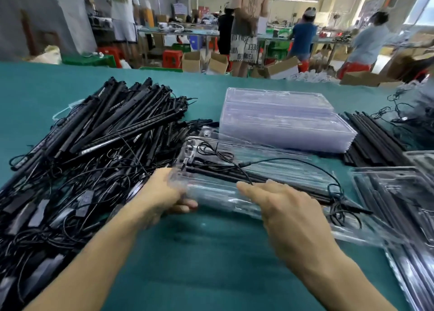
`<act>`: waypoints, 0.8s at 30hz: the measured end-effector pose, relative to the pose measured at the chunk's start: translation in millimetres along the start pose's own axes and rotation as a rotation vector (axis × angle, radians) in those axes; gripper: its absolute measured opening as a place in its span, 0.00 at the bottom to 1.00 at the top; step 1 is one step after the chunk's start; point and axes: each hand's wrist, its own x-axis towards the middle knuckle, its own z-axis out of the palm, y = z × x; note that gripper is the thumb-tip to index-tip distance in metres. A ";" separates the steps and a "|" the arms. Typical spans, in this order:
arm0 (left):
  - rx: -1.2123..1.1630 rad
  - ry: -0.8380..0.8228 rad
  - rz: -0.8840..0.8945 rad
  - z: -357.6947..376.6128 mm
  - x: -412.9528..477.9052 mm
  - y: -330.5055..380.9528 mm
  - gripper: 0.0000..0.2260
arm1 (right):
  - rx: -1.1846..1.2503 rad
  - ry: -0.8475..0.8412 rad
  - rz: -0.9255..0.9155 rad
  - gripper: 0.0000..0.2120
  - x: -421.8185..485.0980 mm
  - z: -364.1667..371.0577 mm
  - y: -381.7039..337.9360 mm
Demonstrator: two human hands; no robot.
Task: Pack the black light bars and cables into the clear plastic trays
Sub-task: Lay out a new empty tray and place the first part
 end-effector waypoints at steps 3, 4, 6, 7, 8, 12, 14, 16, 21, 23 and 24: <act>0.008 0.070 0.166 1.3 -6.3 -10.0 0.10 | -0.008 0.053 -0.008 0.33 -4.4 -2.8 3.4; -0.038 0.137 0.172 0.2 -6.6 -11.3 0.13 | -0.011 0.068 -0.015 0.31 -7.9 -2.9 3.7; -0.101 0.257 0.214 1.9 -10.8 -10.4 0.17 | -0.028 0.119 -0.044 0.25 -18.3 -3.4 2.0; -0.136 0.283 0.252 0.8 -12.8 -15.0 0.16 | -0.042 0.150 -0.054 0.25 -24.1 -3.4 0.9; -0.208 0.307 0.258 -0.5 -12.6 -18.9 0.15 | -0.055 0.184 -0.075 0.26 -29.8 -3.1 -0.6; -0.335 0.343 0.320 6.6 -8.2 -29.9 0.22 | -0.078 0.270 -0.144 0.32 -52.6 -0.5 -7.6; -0.198 0.410 0.476 11.8 -11.6 -29.5 0.21 | -0.057 0.259 -0.140 0.38 -62.0 -4.0 -12.2; -0.023 0.525 0.658 11.7 -13.5 -23.3 0.18 | -0.057 0.246 -0.131 0.33 -71.9 -6.3 -14.6; -0.144 0.611 0.757 6.3 -0.9 -4.0 0.18 | -0.078 0.141 -0.127 0.19 -83.3 -13.7 -19.0; -0.105 0.609 0.784 4.2 9.8 6.9 0.19 | -0.079 0.157 -0.083 0.19 -81.2 -10.2 -20.9; -0.108 0.589 0.797 2.8 18.0 14.1 0.20 | -0.052 0.149 -0.064 0.19 -78.4 -10.8 -20.4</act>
